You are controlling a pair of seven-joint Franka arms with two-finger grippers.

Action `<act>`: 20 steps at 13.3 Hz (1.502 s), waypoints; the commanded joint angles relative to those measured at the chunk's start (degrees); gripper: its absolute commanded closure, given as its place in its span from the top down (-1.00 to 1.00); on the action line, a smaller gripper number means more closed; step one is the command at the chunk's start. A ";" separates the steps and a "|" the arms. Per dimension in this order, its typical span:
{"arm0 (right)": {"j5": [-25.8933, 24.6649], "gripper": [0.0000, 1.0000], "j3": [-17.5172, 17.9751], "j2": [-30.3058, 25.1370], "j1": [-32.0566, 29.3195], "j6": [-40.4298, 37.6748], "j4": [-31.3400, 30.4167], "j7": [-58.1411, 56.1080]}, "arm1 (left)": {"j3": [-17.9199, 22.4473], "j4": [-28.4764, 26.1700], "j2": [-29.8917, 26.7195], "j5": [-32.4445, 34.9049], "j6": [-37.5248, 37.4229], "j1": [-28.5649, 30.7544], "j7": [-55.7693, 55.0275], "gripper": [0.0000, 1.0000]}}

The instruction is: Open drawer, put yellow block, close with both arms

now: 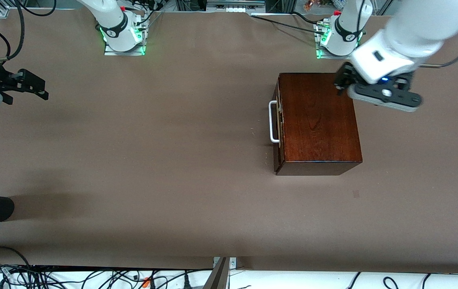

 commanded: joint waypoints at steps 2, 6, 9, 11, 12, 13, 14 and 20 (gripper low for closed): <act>0.91 1.00 0.00 0.26 -0.35 -0.98 1.03 -0.32 | 7.96 -6.01 -4.91 -3.56 0.69 -0.63 -1.05 1.00; 0.91 1.00 0.35 0.26 0.01 -0.98 1.11 -0.23 | 12.11 -12.68 -8.51 -3.04 4.63 -1.42 -0.53 1.00; 0.91 1.00 0.35 0.26 0.09 -0.98 1.11 -0.14 | 12.38 -16.92 -10.89 -2.86 7.46 -1.42 -0.09 1.00; 0.99 1.00 0.44 0.26 0.18 -0.89 1.11 -0.23 | 14.13 -16.84 -10.89 -2.95 7.46 -1.51 1.22 1.00; 0.99 1.00 0.44 0.26 0.44 -0.89 1.11 -0.15 | 14.22 -16.75 -10.89 -2.95 7.46 -1.51 1.75 1.00; 0.99 1.00 0.44 0.26 0.97 -0.98 1.11 -0.14 | 14.22 -16.66 -10.81 -2.95 7.46 -1.34 1.76 1.00; 0.99 1.00 0.44 0.26 1.06 -0.98 1.11 -0.14 | 14.05 -16.57 -10.72 -2.95 7.46 -1.08 1.85 1.00; 1.08 1.00 0.17 0.17 0.97 -1.07 1.03 -0.23 | 13.70 -16.31 -10.46 -2.86 7.28 -1.07 1.85 1.00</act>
